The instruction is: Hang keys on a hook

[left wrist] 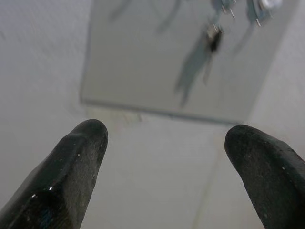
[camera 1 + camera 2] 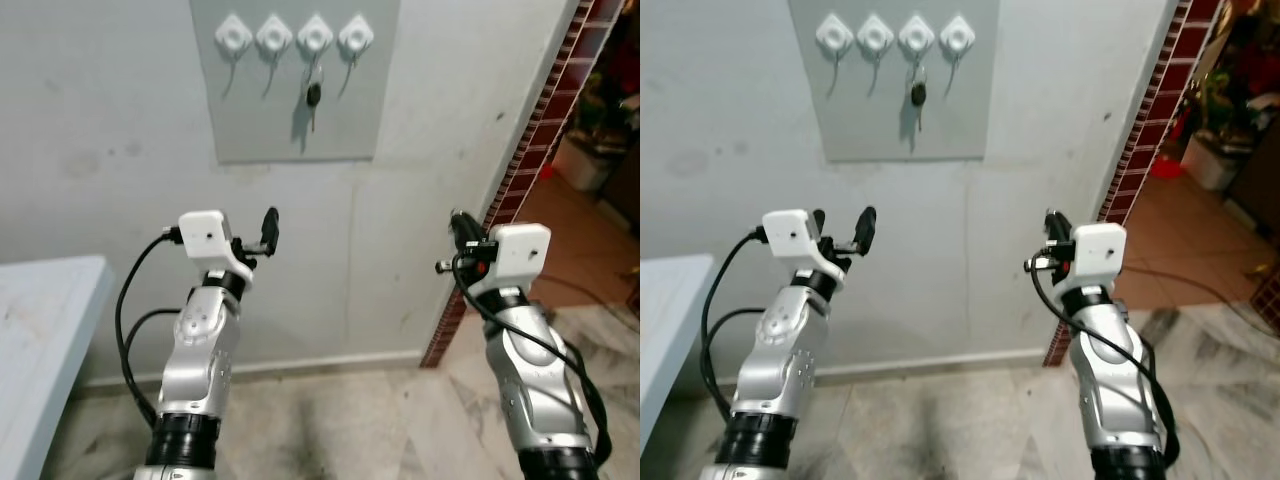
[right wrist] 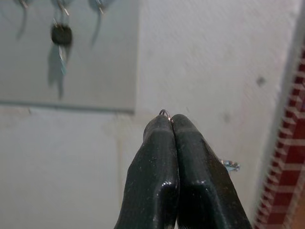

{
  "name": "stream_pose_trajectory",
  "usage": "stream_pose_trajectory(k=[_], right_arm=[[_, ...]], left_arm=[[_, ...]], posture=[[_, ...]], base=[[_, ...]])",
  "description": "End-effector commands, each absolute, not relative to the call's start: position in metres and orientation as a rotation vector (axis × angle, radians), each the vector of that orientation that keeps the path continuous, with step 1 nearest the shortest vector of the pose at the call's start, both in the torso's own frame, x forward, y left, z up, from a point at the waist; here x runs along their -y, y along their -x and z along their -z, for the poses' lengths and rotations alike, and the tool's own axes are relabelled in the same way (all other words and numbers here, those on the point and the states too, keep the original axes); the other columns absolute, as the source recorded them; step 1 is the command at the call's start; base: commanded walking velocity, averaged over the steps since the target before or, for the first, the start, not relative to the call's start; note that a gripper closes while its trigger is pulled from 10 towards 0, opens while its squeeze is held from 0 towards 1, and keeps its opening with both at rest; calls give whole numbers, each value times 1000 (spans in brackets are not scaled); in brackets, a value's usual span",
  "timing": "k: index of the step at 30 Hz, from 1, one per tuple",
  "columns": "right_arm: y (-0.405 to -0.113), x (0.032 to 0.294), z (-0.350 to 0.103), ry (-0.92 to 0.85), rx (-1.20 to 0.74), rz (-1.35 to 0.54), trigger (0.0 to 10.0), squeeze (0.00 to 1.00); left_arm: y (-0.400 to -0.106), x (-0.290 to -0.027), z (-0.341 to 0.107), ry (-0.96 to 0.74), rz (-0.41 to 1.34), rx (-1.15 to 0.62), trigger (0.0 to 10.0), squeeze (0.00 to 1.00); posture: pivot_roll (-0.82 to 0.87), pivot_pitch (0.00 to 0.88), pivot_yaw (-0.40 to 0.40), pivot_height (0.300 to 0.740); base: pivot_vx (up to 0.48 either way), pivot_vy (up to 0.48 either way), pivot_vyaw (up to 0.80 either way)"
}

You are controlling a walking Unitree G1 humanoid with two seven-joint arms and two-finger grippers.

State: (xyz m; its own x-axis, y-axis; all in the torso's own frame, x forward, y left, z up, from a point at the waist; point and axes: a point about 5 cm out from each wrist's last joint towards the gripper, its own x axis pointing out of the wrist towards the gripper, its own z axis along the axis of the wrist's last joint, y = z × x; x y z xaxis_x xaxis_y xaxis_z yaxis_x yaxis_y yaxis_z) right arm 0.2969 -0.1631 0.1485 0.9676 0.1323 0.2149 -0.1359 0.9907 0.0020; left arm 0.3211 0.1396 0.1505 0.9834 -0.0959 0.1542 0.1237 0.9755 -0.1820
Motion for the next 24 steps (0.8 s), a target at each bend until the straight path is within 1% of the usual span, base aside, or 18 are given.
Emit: stream_pose_trajectory(k=[1,17,19,24], right_arm=[[-298,157,-156,-19,248,-158,10000,0],[-299,157,-157,-9,249,-163,10000,0],[-299,157,-157,-6,244,-165,10000,0],[-301,156,-155,5,231,-192,10000,0]], left_arm=[[-321,-146,-152,185,90,149,10000,0],[-321,-143,-152,198,92,144,10000,0],[-322,-142,-150,178,85,121,10000,0],[-321,-135,-158,169,151,164,10000,0]], posture=[[-63,0,-22,740],[-66,0,-27,740],[-66,0,-27,740],[-67,0,-28,740]], base=[[480,0,0],[480,0,0],[163,0,0],[0,0,0]])
